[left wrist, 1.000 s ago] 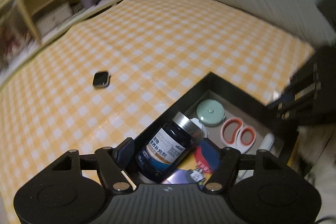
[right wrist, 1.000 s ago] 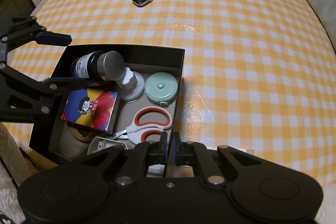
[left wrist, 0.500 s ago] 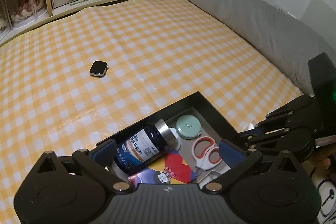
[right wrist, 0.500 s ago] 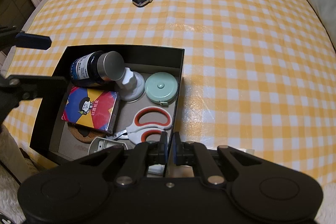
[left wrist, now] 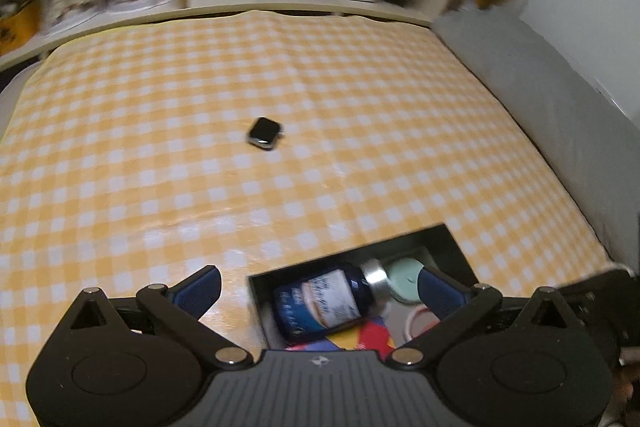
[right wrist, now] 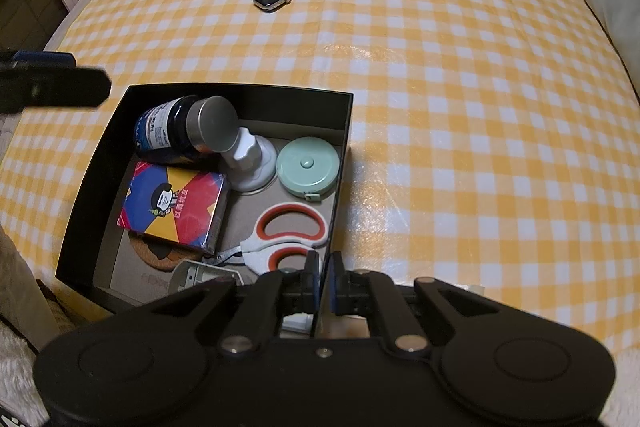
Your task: Organize rigid objects
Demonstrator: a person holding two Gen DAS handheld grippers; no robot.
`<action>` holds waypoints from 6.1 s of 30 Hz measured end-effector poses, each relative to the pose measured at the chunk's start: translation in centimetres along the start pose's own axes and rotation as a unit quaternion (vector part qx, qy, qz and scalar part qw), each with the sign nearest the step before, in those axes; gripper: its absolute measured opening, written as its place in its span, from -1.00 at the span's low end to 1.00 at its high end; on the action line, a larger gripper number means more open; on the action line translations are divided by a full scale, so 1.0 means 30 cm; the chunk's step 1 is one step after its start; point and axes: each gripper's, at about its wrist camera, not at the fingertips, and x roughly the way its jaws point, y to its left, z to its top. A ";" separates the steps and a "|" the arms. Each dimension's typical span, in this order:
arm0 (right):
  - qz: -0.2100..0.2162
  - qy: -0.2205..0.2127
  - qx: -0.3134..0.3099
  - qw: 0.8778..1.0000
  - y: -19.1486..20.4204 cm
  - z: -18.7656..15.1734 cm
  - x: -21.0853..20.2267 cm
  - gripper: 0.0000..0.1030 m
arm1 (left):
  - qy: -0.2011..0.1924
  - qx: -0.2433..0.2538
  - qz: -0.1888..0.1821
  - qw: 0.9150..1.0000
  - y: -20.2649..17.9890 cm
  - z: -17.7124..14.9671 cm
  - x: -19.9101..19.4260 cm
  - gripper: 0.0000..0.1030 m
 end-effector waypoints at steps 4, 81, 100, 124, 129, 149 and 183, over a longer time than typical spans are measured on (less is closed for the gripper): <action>0.000 0.000 0.000 1.000 0.000 0.001 0.000 -0.90 | 0.003 -0.048 0.012 0.999 0.062 0.015 0.031 1.00; 0.005 0.010 0.000 1.000 -0.012 0.018 0.018 -0.89 | -0.006 0.037 0.038 0.999 -0.031 0.137 0.140 -0.26; 0.002 0.008 -0.004 1.000 -0.005 0.011 0.001 -0.89 | 0.041 0.036 -0.017 0.998 -0.170 -0.053 -0.091 -0.86; 0.002 0.007 -0.004 1.000 -0.003 0.009 -0.004 -0.89 | 0.148 0.048 -0.003 0.988 -0.166 -0.211 0.000 -0.66; 0.002 0.007 -0.004 1.000 -0.003 0.009 -0.005 -0.89 | 0.145 0.040 0.020 0.988 -0.159 -0.215 -0.004 0.24; 0.000 0.007 -0.005 1.000 0.000 0.008 -0.004 -0.89 | 0.119 0.011 0.056 0.991 -0.210 -0.246 -0.085 0.99; -0.018 -0.177 0.035 0.983 -0.017 -0.288 -0.412 0.29 | -0.041 -0.012 0.145 0.989 -0.395 -0.423 -0.386 0.99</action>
